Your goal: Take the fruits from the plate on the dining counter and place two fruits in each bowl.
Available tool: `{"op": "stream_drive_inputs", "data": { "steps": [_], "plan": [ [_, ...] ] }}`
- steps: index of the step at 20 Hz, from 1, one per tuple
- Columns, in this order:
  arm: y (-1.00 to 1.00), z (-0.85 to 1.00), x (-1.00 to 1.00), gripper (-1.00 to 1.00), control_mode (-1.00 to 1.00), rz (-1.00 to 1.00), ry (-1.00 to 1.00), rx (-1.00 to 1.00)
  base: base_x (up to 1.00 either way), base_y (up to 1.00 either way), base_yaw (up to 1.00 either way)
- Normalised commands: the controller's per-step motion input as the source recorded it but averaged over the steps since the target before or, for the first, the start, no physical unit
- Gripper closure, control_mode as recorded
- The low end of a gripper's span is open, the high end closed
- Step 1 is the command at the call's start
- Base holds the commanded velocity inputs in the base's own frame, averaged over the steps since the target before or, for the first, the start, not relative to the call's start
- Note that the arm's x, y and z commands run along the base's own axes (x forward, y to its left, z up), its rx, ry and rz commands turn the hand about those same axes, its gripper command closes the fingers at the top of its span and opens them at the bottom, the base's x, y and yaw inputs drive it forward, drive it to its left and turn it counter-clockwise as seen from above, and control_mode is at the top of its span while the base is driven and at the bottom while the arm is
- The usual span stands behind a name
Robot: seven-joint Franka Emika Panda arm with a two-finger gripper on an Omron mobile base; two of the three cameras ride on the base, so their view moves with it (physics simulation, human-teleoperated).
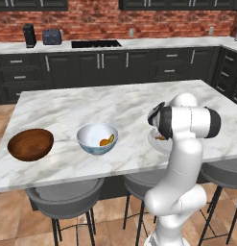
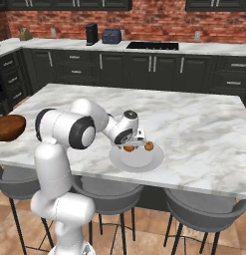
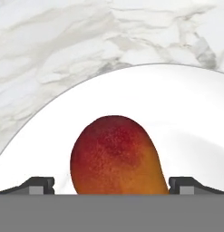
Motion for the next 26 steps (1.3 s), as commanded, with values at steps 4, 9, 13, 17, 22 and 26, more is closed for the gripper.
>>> {"op": "stream_drive_inputs", "data": {
  "steps": [4, 9, 13, 17, 22, 26],
  "plan": [
    [0.0, -0.27, 0.11, 1.0, -1.0, 0.0, 0.0, 0.0, 0.0, 0.0, 0.0],
    [0.0, 0.15, 0.0, 1.0, -1.0, 0.0, 0.02, 0.0, 0.0, 0.0, 0.0],
    [0.01, 0.81, -0.09, 1.0, -1.0, 0.0, 0.11, 0.0, 0.0, 0.0, 0.0],
    [0.2, 0.93, -0.43, 1.0, -1.0, 0.0, 0.09, 0.0, 0.0, 0.0, 0.0],
    [0.46, 0.57, -0.78, 1.0, -1.0, 0.0, 0.17, -0.01, 0.0, 0.0, 0.0],
    [0.42, 0.4, -0.93, 1.0, -1.0, 0.0, 0.22, 0.0, 0.0, 0.0, 0.0]
  ]
}}
